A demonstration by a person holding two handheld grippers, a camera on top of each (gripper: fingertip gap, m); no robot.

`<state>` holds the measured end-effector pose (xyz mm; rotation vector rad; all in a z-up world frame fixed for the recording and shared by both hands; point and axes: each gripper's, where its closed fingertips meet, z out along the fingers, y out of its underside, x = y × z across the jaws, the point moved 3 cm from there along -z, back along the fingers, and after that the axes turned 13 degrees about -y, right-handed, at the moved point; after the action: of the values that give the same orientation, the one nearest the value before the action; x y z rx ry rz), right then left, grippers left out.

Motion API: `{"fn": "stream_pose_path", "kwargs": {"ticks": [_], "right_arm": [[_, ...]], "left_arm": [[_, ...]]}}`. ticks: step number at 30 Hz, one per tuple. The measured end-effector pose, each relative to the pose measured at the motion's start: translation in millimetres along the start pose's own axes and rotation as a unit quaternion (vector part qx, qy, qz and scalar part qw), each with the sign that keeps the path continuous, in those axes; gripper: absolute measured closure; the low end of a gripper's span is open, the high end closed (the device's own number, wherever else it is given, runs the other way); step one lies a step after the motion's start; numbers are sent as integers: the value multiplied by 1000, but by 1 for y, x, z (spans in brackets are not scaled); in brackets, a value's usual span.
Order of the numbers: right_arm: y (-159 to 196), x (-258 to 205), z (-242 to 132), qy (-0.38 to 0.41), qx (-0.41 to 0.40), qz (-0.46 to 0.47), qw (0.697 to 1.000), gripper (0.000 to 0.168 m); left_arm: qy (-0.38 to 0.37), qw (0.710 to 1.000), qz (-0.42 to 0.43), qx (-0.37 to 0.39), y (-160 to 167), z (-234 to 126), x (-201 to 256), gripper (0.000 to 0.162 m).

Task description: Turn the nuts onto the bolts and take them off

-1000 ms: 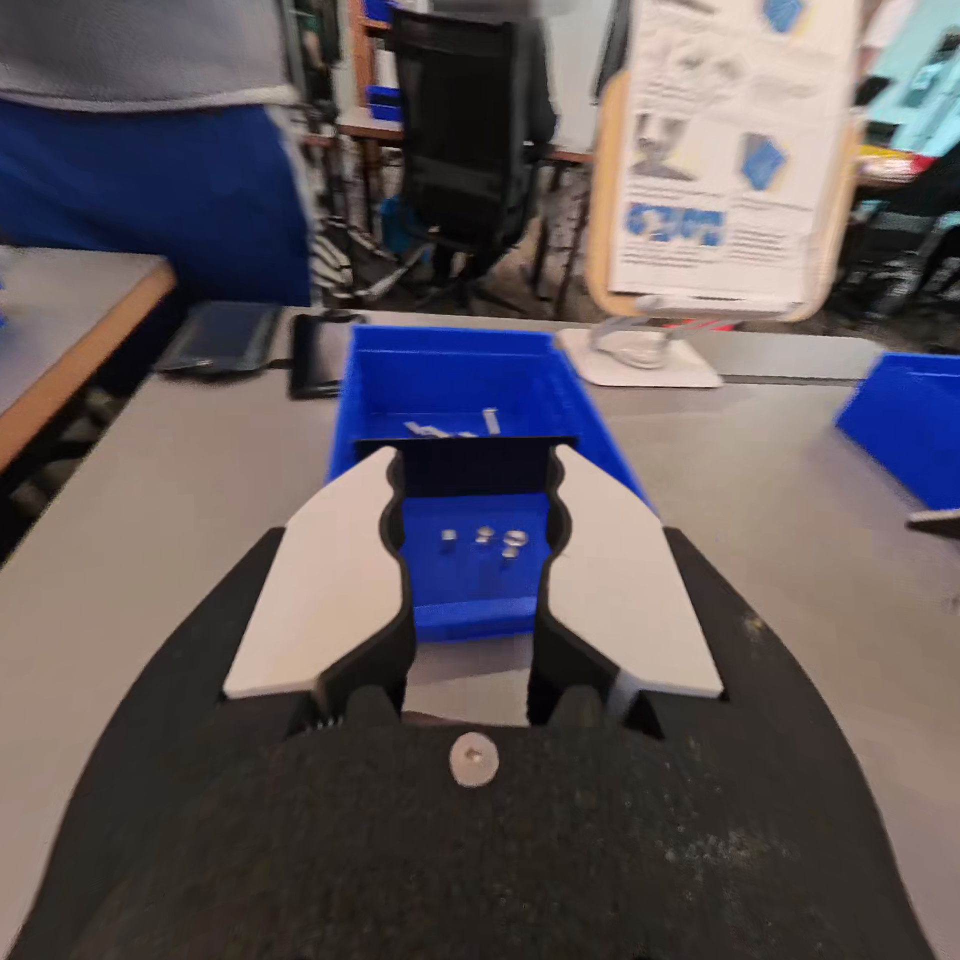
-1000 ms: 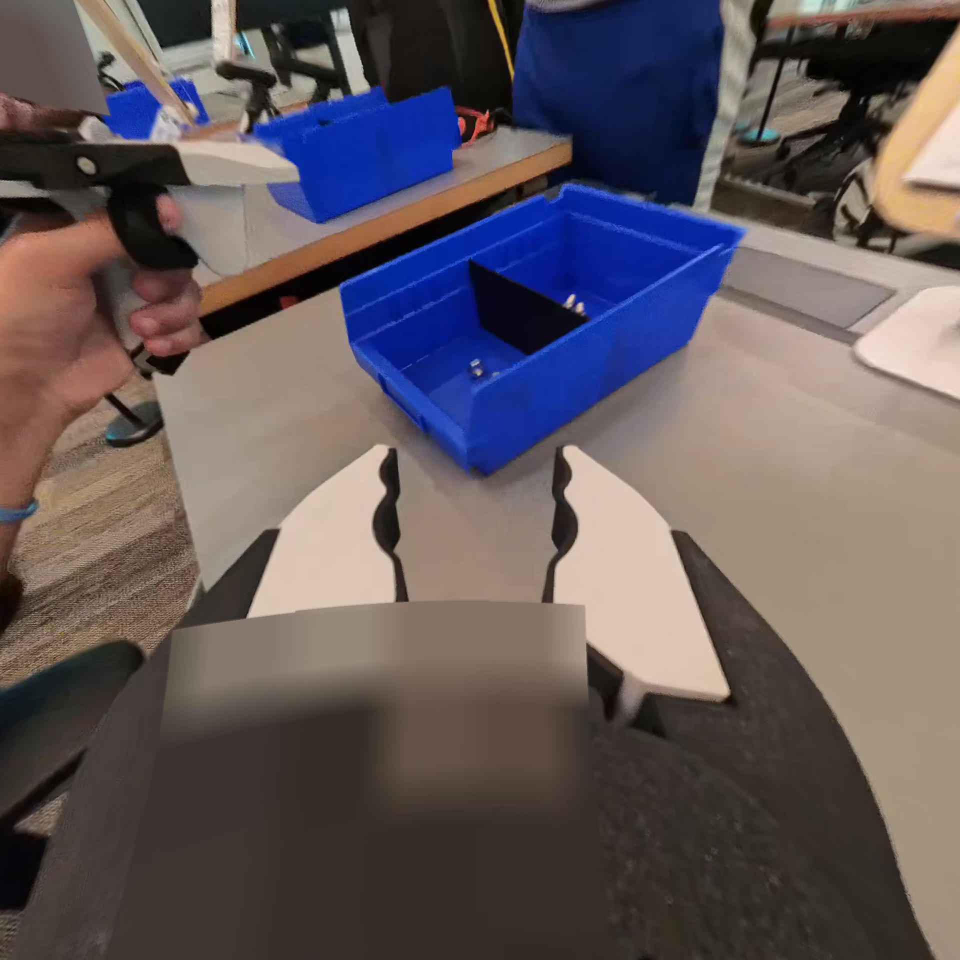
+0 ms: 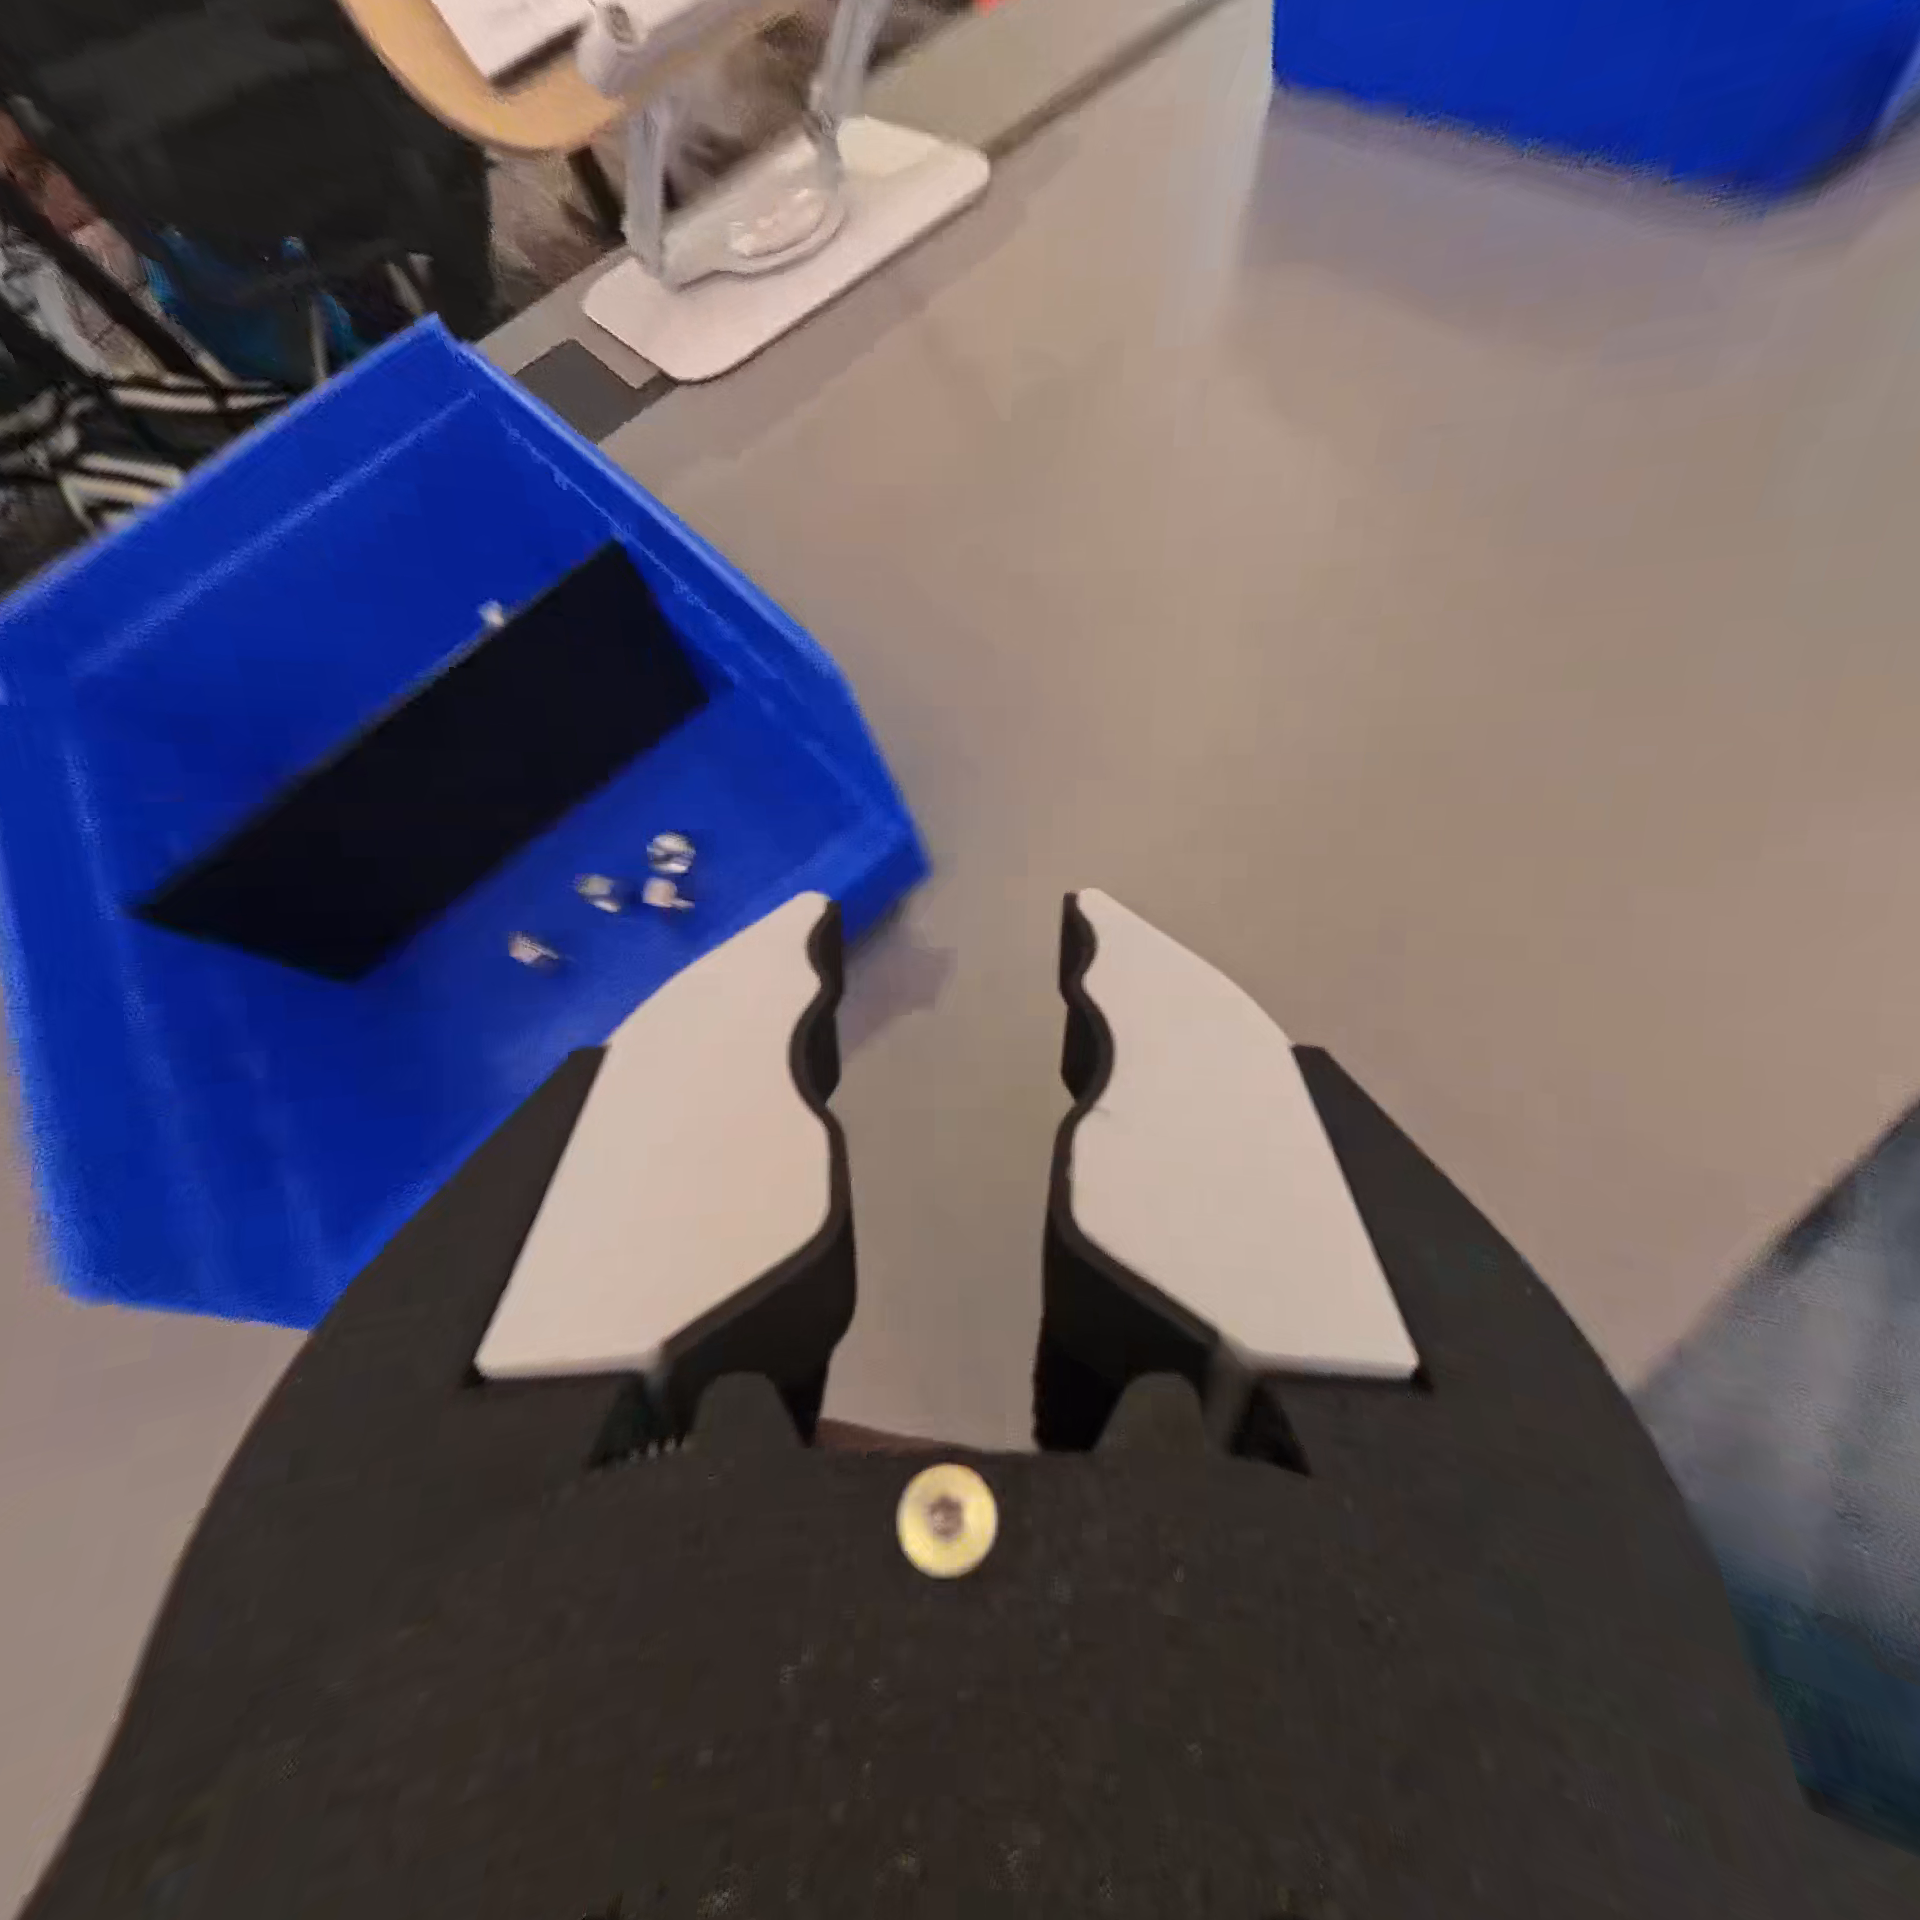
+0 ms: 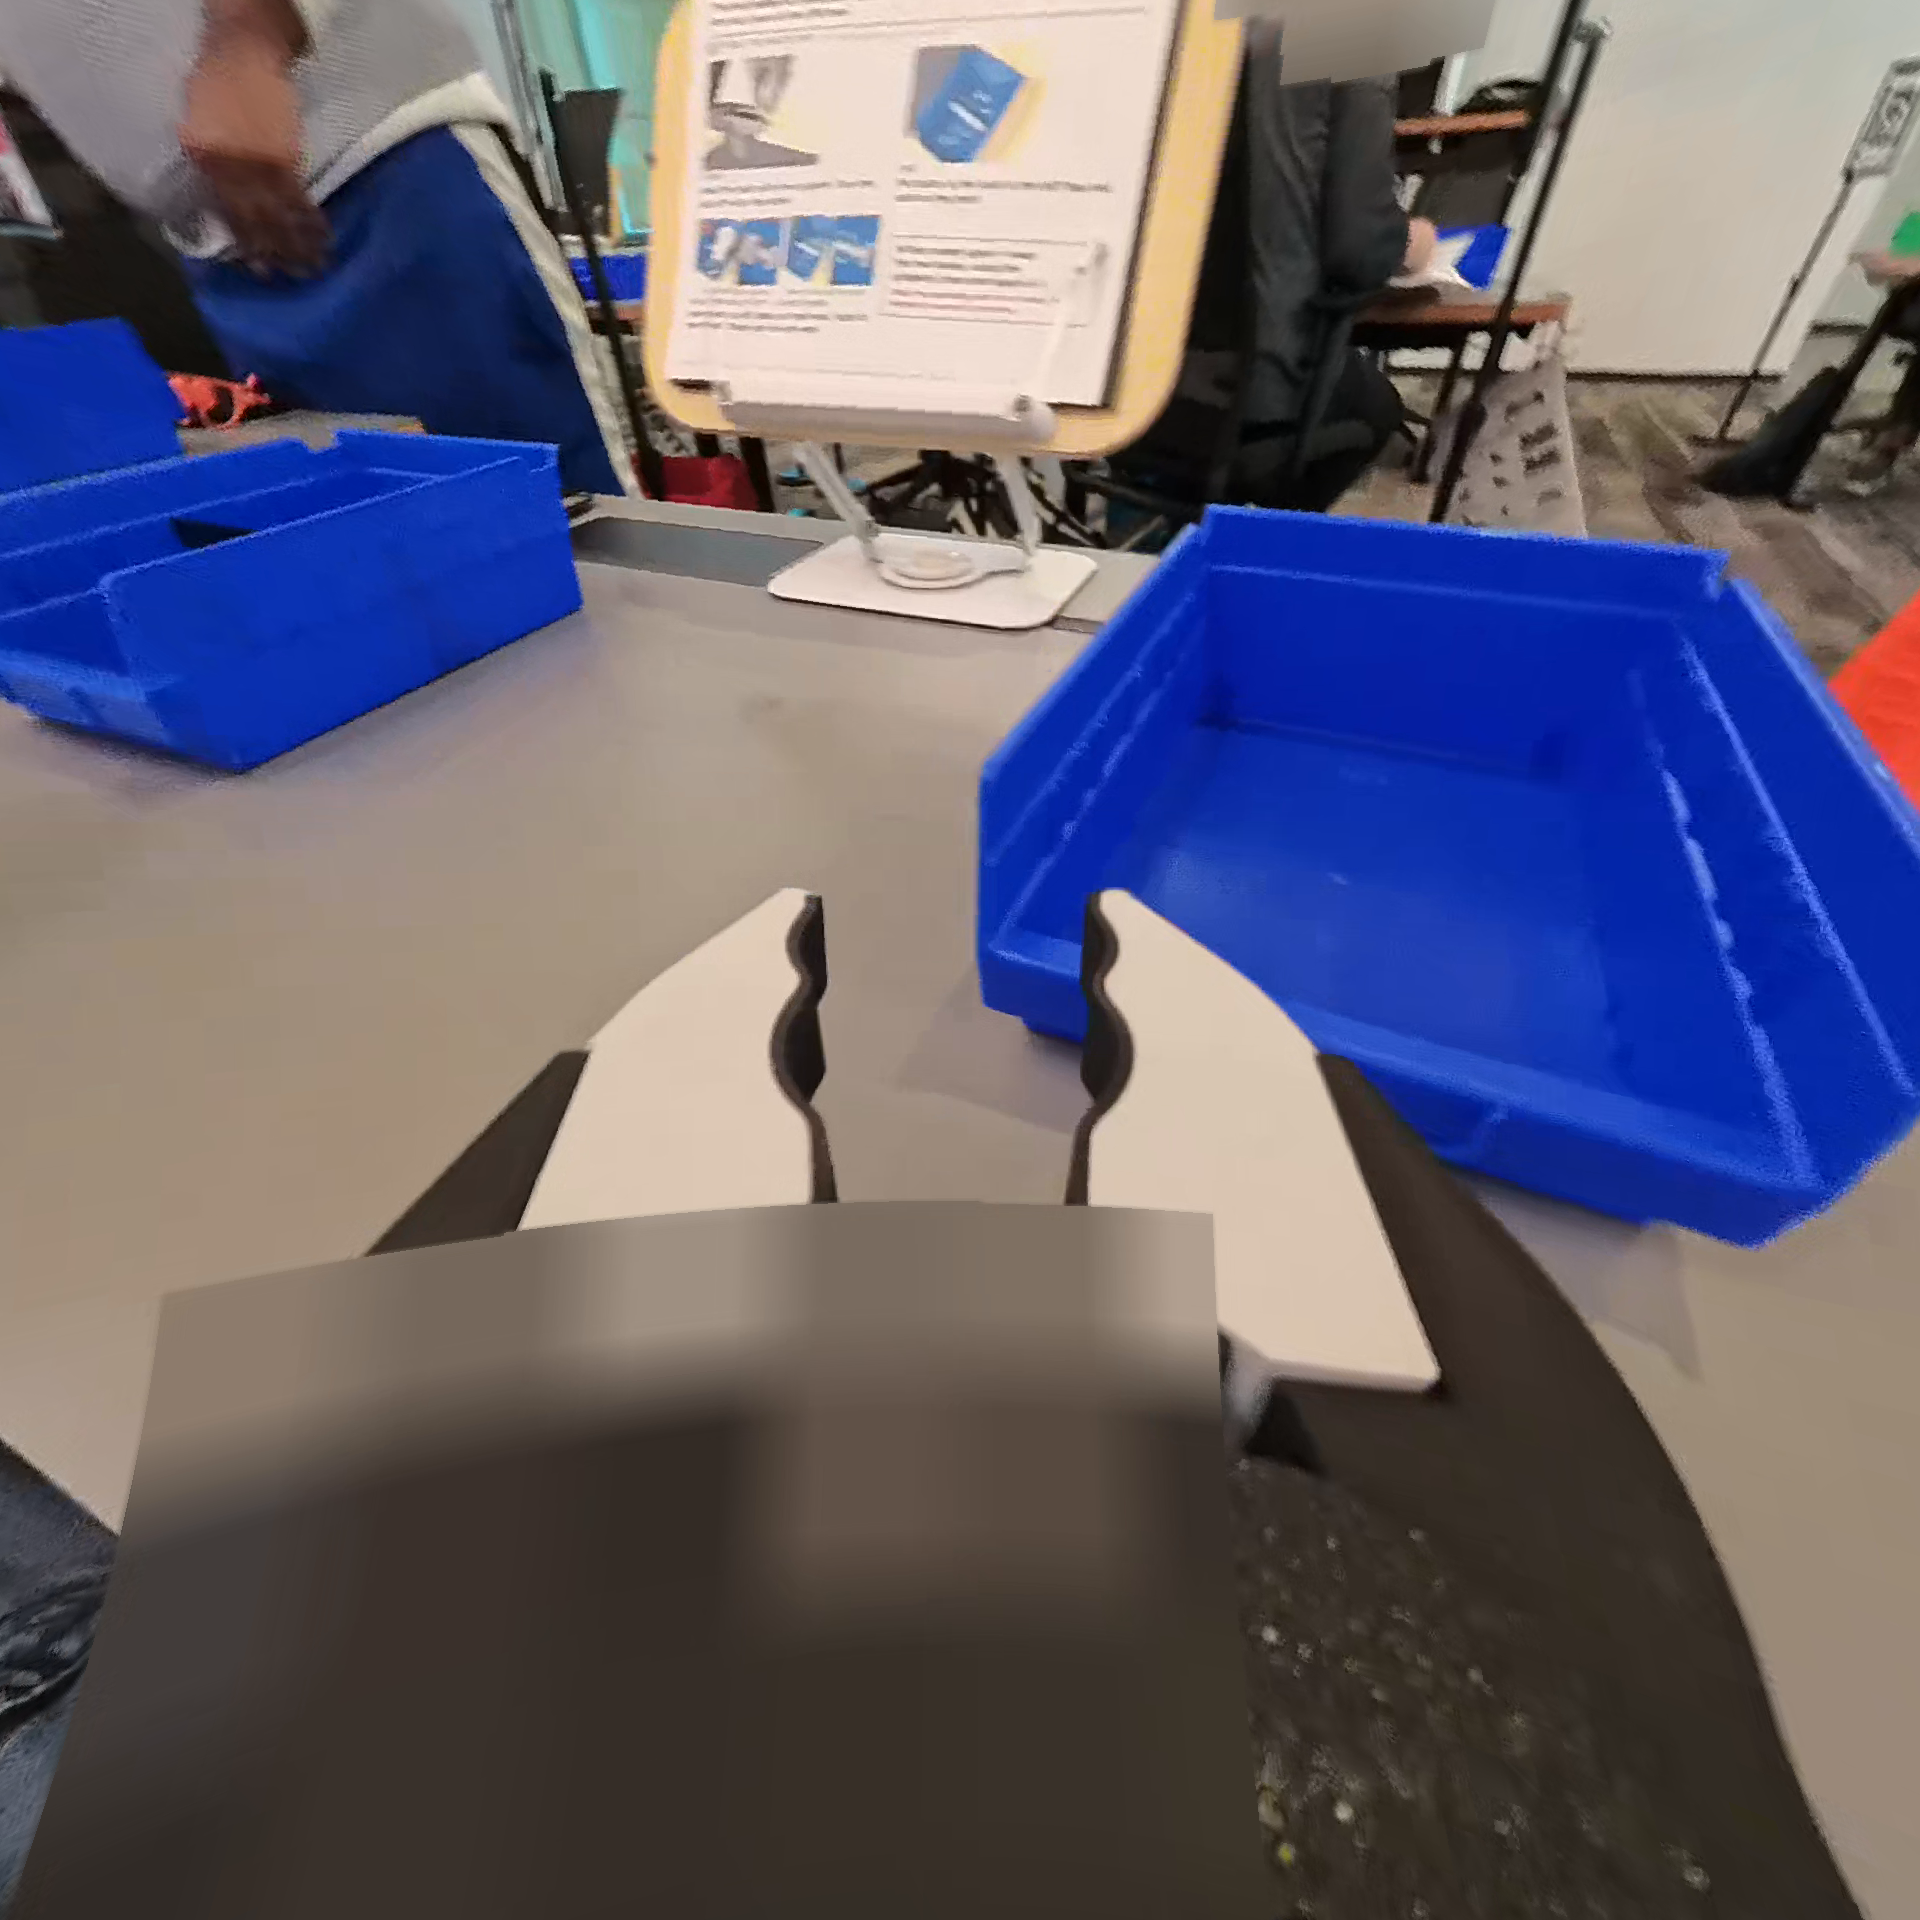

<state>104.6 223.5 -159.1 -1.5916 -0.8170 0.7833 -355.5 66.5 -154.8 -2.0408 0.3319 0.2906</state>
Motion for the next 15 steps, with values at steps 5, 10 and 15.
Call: {"fn": "stream_pose_path", "kwargs": {"ticks": [5,10,15], "right_arm": [[-5,-24,14,-45,10,-38,998,122],[-2,-27,21,-64,17,-23,998,123],[1,-18,29,-64,15,0,998,123]], "left_arm": [[81,986,70,-128,-2,69,-70,125],[137,951,136,-242,29,124,-86,125],[166,931,149,-289,41,146,-79,130]]}}
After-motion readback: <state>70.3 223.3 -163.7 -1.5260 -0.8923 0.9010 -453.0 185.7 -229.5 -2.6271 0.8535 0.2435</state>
